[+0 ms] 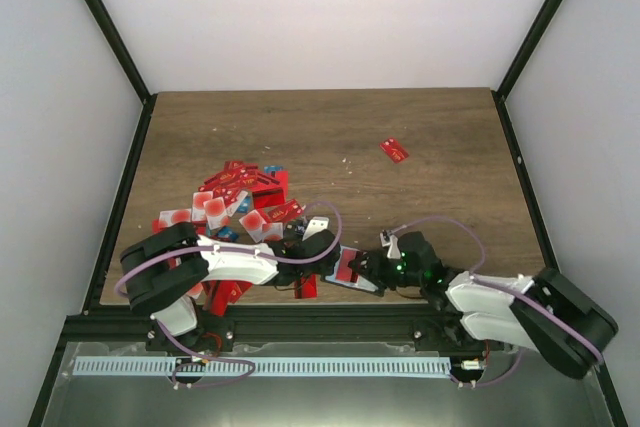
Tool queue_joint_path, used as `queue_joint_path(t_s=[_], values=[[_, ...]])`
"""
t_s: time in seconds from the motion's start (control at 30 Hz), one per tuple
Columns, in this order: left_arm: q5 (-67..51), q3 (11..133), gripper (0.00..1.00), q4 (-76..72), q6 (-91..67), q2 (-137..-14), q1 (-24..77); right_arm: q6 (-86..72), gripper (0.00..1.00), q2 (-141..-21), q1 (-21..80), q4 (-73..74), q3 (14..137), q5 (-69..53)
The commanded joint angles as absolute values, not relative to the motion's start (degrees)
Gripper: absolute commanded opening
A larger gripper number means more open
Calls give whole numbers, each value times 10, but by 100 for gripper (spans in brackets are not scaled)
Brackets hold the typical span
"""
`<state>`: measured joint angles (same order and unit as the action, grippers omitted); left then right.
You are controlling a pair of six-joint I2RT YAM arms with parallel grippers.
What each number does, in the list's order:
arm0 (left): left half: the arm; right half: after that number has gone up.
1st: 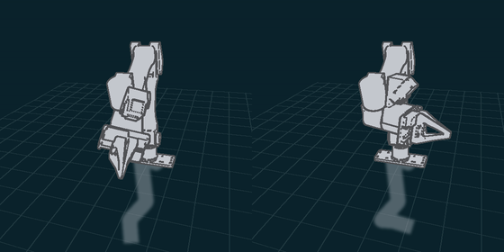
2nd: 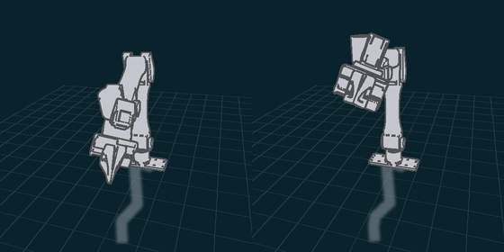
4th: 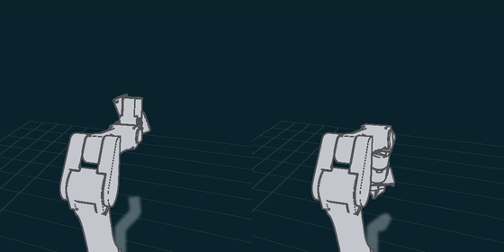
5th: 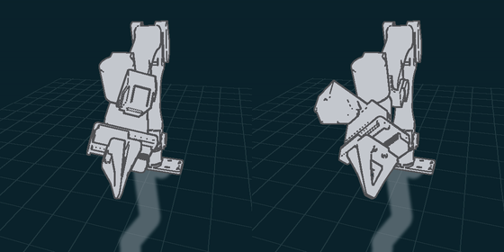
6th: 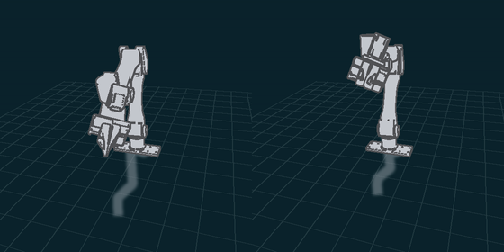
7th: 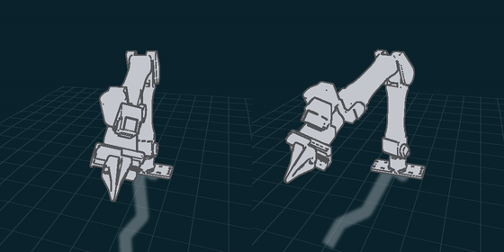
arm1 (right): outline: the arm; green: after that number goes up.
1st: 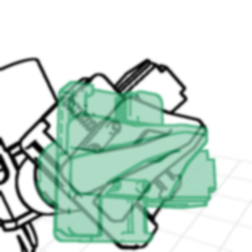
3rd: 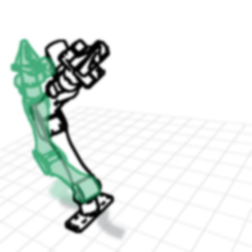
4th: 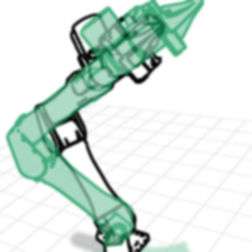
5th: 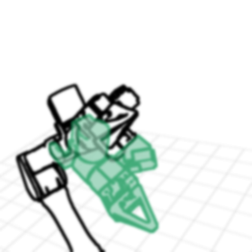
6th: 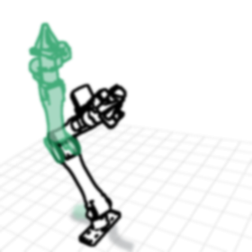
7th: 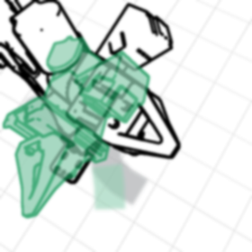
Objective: Put the credit cards into the card holder
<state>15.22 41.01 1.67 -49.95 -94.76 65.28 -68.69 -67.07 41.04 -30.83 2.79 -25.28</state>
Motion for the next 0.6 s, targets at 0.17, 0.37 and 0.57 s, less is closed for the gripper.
queue_joint_path(t_s=[0.17,0.37,0.57], values=[[159,393,10,73,-499,-949,644,-572,55,-568,415,-6,102,-217],[155,391,9,67,-494,-947,645,-544,58,-605,415,-4,114,-230],[142,384,8,52,-491,-952,644,-537,57,-644,415,-27,125,-237]])
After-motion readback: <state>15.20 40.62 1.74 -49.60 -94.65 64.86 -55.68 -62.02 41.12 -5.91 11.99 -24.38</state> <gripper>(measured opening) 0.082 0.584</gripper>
